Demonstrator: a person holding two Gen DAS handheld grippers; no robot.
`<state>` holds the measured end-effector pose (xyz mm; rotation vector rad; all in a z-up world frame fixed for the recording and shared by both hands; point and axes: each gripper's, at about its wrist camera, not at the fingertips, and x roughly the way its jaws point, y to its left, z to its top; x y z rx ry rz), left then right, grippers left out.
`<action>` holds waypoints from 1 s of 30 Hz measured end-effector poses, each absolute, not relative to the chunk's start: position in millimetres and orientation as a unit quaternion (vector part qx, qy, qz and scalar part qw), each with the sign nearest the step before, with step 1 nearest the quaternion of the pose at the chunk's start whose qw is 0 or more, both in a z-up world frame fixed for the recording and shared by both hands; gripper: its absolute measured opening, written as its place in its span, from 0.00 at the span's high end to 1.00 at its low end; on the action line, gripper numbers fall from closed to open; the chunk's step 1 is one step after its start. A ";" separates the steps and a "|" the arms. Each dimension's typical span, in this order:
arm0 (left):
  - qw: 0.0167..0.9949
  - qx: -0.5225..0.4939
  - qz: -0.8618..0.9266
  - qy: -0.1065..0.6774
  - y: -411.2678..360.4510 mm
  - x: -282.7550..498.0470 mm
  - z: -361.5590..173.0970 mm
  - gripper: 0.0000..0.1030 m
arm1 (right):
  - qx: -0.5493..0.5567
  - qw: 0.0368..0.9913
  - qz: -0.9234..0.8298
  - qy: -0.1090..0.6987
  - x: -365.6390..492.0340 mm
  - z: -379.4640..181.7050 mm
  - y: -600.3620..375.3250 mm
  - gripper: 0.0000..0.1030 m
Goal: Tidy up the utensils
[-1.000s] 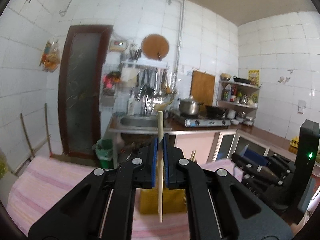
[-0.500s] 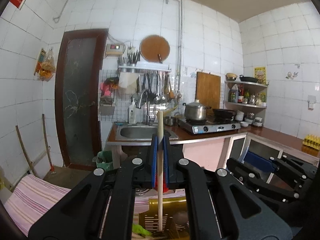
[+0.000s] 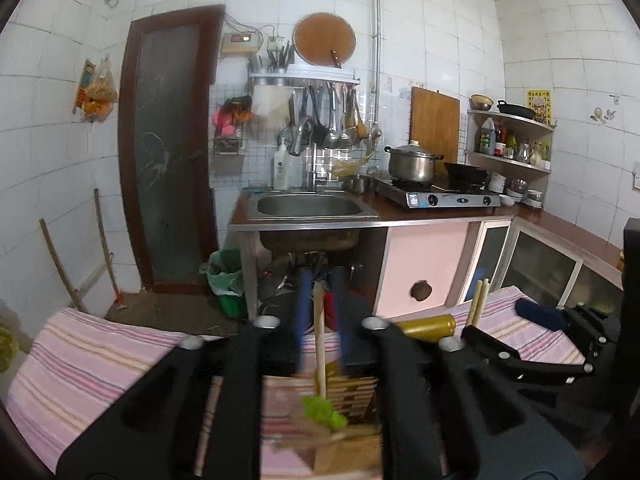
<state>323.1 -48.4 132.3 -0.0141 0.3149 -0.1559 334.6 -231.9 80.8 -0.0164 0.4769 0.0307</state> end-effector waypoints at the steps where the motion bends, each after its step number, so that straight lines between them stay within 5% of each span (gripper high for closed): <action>1: 0.986 -0.007 -0.071 0.152 -44.7 313.7 136.2 0.37 | -0.007 0.971 0.011 0.237 329.0 82.8 -234.9 0.32; 2: 0.989 -0.010 -0.056 0.137 -38.0 295.9 142.8 0.16 | -0.005 0.971 0.004 0.237 319.7 85.7 -238.7 0.32; 5: 0.994 0.005 -0.035 0.106 -26.6 252.1 153.2 0.05 | 0.003 0.973 -0.007 0.233 287.4 90.3 -248.8 0.18; 11: 0.992 0.005 -0.030 0.121 -5.2 181.6 140.4 0.05 | 0.002 0.976 -0.021 0.216 204.7 76.5 -247.7 0.05; 30: 0.989 0.002 -0.013 0.144 14.7 34.1 12.1 0.05 | 0.016 0.984 -0.025 0.177 52.5 -17.7 -204.8 0.04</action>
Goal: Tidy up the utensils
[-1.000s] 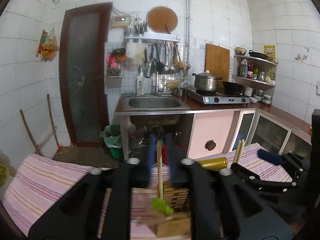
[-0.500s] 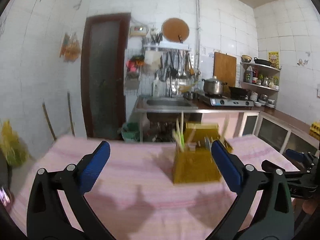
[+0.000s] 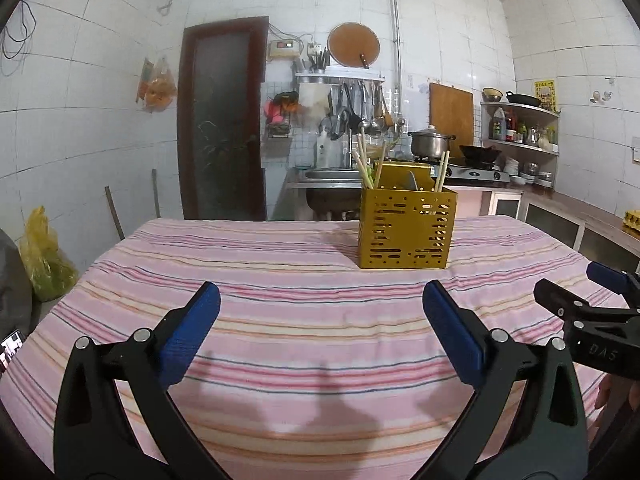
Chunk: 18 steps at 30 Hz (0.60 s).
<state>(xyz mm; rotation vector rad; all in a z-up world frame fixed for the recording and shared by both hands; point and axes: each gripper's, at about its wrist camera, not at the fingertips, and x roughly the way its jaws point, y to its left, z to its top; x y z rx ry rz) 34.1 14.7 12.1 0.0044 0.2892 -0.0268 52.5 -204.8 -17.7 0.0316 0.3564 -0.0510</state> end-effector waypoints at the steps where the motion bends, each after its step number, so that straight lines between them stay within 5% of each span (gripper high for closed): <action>1: 0.990 0.005 -0.009 0.137 14.9 31.2 10.4 0.05 | 0.014 0.984 -0.026 0.175 50.8 -19.8 -203.3 0.04; 18: 0.994 0.013 0.001 0.112 13.5 21.6 6.0 0.05 | 0.021 0.988 -0.043 0.144 40.5 -26.8 -209.1 0.04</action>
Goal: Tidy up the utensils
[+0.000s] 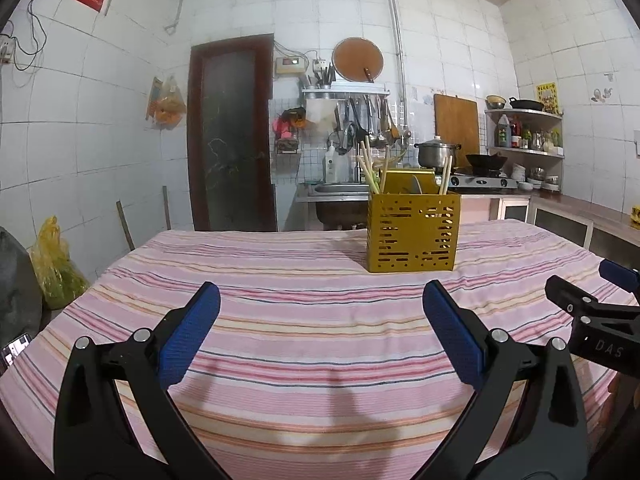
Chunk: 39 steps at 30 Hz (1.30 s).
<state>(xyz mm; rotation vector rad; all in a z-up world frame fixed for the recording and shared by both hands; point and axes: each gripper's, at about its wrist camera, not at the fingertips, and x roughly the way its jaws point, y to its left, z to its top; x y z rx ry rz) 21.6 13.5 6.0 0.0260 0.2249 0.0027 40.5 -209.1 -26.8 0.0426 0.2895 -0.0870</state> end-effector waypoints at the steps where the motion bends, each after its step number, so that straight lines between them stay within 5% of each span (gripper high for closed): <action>1: 0.994 0.013 0.003 0.107 13.9 19.8 6.6 0.05 | 0.022 0.989 -0.044 0.141 39.2 -26.6 -208.9 0.04; 39: 0.997 0.002 0.007 0.073 13.4 7.3 8.0 0.05 | 0.009 0.992 -0.046 0.119 30.7 -23.0 -208.0 0.04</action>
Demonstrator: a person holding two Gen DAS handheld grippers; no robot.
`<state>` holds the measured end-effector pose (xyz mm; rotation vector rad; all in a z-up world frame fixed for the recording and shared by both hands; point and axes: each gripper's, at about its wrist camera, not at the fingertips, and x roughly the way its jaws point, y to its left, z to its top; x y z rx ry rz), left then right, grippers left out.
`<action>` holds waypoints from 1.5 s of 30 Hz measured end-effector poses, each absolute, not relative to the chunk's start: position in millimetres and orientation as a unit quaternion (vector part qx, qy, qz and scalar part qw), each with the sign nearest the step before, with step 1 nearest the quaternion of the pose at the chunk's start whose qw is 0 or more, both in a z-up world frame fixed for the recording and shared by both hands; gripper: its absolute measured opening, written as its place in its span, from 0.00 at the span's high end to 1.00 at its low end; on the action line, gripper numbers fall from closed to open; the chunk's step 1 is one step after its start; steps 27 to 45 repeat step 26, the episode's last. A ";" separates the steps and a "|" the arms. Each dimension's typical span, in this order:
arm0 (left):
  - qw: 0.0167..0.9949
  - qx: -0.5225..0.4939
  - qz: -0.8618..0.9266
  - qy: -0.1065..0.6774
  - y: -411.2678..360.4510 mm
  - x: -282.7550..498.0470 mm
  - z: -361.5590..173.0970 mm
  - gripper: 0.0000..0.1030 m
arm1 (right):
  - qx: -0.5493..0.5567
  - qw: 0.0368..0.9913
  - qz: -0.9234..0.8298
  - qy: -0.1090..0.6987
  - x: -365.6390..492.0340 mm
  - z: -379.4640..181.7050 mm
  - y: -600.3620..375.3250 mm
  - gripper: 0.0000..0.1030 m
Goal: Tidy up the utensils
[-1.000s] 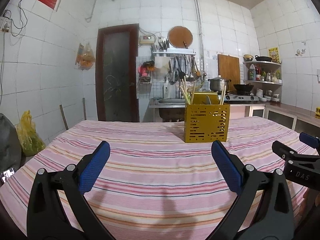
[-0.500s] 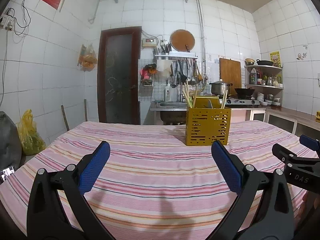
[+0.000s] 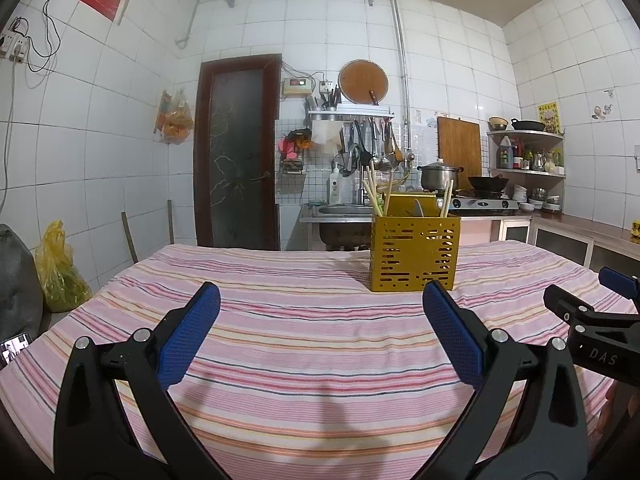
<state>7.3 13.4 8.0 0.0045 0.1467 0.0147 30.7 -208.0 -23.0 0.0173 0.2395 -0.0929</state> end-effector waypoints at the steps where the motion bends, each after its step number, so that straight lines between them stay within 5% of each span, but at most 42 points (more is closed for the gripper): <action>1: 0.997 0.002 0.007 0.073 13.1 7.1 7.9 0.05 | 0.009 0.992 -0.046 0.119 30.6 -22.9 -208.3 0.04; 45: 0.998 0.005 0.005 0.069 12.4 4.5 10.7 0.05 | 0.006 0.992 -0.046 0.115 28.3 -20.0 -209.2 0.04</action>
